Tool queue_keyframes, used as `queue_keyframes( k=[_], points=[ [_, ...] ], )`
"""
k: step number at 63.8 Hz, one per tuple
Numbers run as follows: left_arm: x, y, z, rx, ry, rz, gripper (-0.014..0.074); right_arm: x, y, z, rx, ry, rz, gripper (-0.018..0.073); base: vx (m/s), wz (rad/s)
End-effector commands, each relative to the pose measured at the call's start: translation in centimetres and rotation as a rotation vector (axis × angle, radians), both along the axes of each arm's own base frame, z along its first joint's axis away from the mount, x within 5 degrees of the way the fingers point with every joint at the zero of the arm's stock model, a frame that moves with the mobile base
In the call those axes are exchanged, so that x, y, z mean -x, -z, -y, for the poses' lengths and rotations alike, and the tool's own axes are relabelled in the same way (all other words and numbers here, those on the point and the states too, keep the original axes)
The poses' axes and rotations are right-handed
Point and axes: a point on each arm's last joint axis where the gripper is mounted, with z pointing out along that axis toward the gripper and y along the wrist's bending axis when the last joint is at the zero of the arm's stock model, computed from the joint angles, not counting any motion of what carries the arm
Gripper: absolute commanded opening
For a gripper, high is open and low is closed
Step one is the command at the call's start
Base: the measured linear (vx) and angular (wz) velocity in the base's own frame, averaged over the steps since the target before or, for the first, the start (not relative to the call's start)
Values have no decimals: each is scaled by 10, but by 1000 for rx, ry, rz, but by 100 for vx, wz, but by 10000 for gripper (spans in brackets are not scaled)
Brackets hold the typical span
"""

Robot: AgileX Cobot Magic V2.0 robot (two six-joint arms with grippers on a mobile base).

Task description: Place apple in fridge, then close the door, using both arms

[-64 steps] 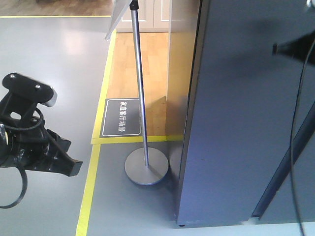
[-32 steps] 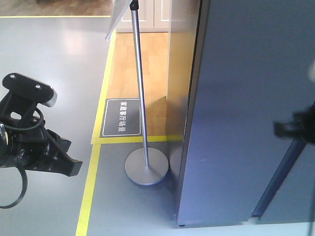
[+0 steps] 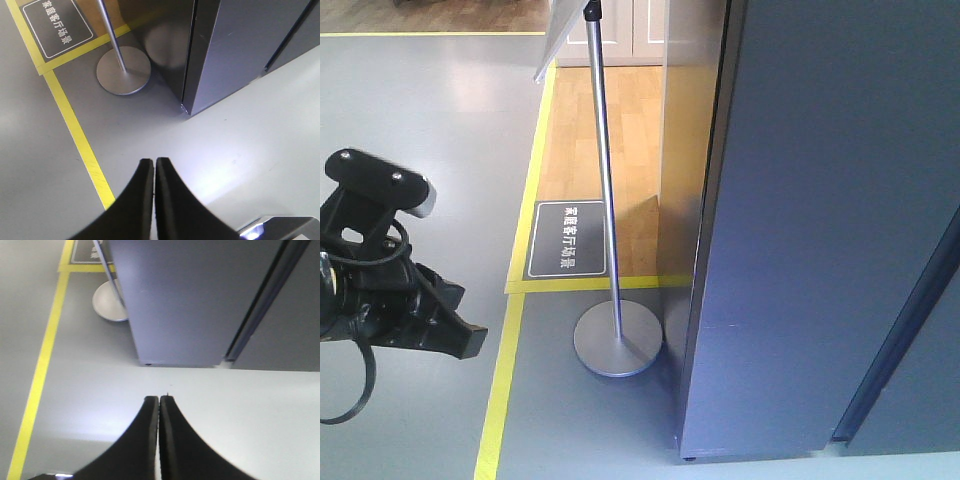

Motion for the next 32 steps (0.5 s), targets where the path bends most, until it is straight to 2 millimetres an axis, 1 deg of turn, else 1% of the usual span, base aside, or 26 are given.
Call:
queue_keyframes(
  k=[1, 5, 15, 21, 32],
  points=[
    [0, -14, 0, 47, -4, 72, -6, 11, -10, -1, -22, -46, 83, -3, 0, 0],
    [0, -14, 0, 47, -4, 72, -6, 20, -12, -1, -44, -51, 121, -3, 0, 0],
    [0, -14, 0, 47, -4, 72, -6, 33, -14, 1, -63, -54, 184, -3, 0, 0],
    [0, -14, 0, 47, -4, 72, -6, 37, -14, 2, -61, -52, 203, -3, 0, 0],
    [0, -14, 0, 47, -4, 72, -6, 38, -12, 3, -59, -49, 178, -3, 0, 0]
  ],
)
